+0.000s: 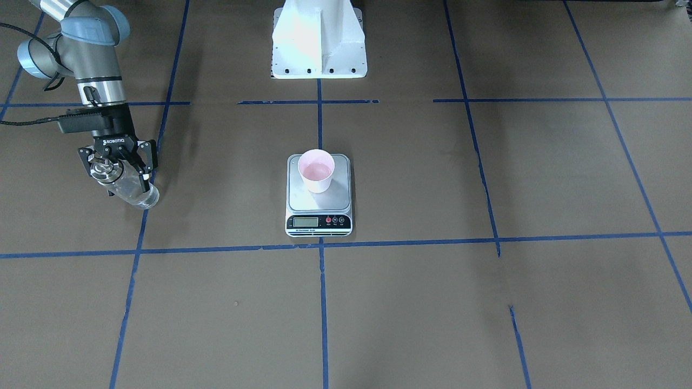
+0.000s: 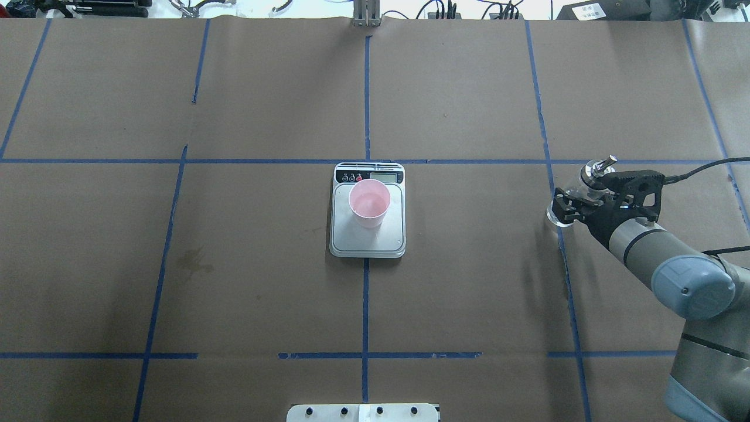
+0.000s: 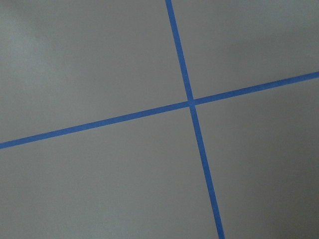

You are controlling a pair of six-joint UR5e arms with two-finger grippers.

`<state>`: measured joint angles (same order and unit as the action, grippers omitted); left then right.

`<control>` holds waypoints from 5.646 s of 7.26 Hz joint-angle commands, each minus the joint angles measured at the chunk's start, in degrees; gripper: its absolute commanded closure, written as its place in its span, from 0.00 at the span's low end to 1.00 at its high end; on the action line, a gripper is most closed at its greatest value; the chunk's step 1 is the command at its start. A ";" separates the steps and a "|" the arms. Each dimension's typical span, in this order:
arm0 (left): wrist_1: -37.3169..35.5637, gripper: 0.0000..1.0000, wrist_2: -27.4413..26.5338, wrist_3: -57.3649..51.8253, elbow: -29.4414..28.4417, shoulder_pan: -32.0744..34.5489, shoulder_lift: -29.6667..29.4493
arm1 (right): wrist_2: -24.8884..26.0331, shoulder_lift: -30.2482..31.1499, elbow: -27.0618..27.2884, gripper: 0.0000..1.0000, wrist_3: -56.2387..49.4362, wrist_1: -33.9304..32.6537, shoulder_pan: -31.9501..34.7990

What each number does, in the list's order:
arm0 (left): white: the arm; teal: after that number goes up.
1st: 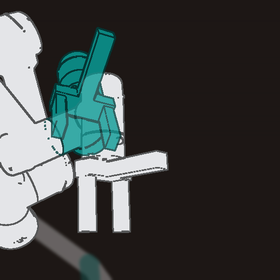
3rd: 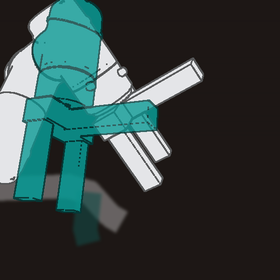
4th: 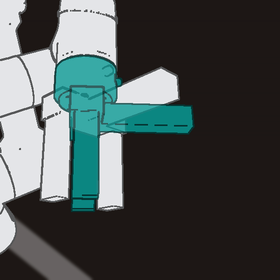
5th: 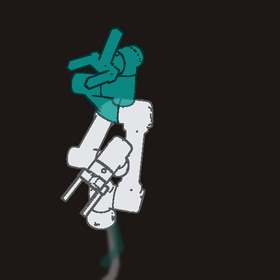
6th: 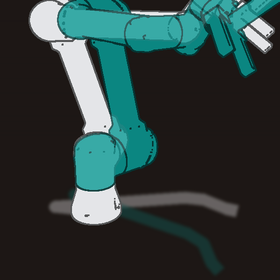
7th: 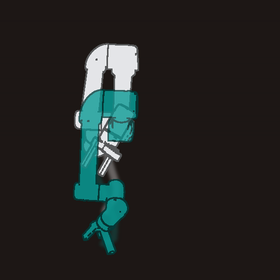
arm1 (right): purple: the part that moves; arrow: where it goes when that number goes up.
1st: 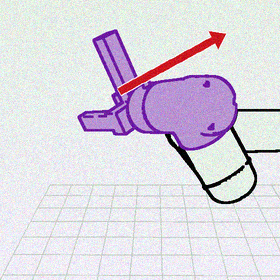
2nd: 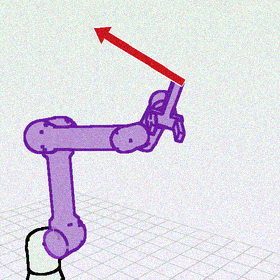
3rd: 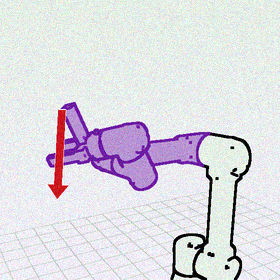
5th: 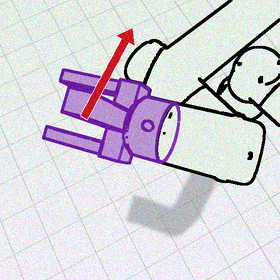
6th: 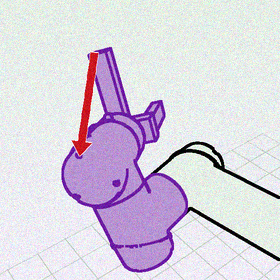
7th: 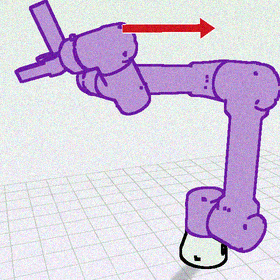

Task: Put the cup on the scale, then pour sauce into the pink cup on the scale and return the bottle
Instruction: 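Close the right gripper on the bottle neck and lift it, then carry the bottle with the right gripper over the pink cup, then tilt the bottle spout down into the pink cup with the right gripper, then hold the bottle tilted over the cup to pour sauce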

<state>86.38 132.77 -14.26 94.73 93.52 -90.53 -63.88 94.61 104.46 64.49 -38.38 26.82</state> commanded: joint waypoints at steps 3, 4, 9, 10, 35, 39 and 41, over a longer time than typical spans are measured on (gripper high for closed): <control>0.10 0.00 0.03 -0.25 0.46 -0.09 0.00 | 3.14 -2.14 0.66 1.00 -16.49 -0.55 -0.36; 0.01 0.00 0.03 -0.25 0.63 -0.26 -0.09 | 4.80 -5.11 0.48 1.00 -18.33 -2.21 -0.27; -0.34 0.00 1.34 -0.07 1.60 -0.35 0.00 | 15.17 -24.95 1.45 1.00 -34.08 -32.38 -1.85; -0.51 0.00 2.05 0.02 1.60 -0.35 0.00 | 15.53 -26.66 1.62 1.00 -34.08 -35.16 -2.29; -0.78 0.00 2.05 0.02 0.99 -0.44 0.09 | 47.78 -38.10 -13.05 1.00 -62.37 -59.36 -11.78; -0.78 0.00 2.05 0.02 0.98 -0.44 0.09 | 49.11 -37.75 -12.88 1.00 -63.52 -59.27 -12.05; -0.78 0.00 2.05 0.02 0.98 -0.35 0.09 | 49.81 -37.66 -12.97 1.00 -63.61 -59.27 -12.05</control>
<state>85.62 134.82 -14.24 95.71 93.11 -90.44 -14.48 56.87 91.54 0.99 -97.65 14.77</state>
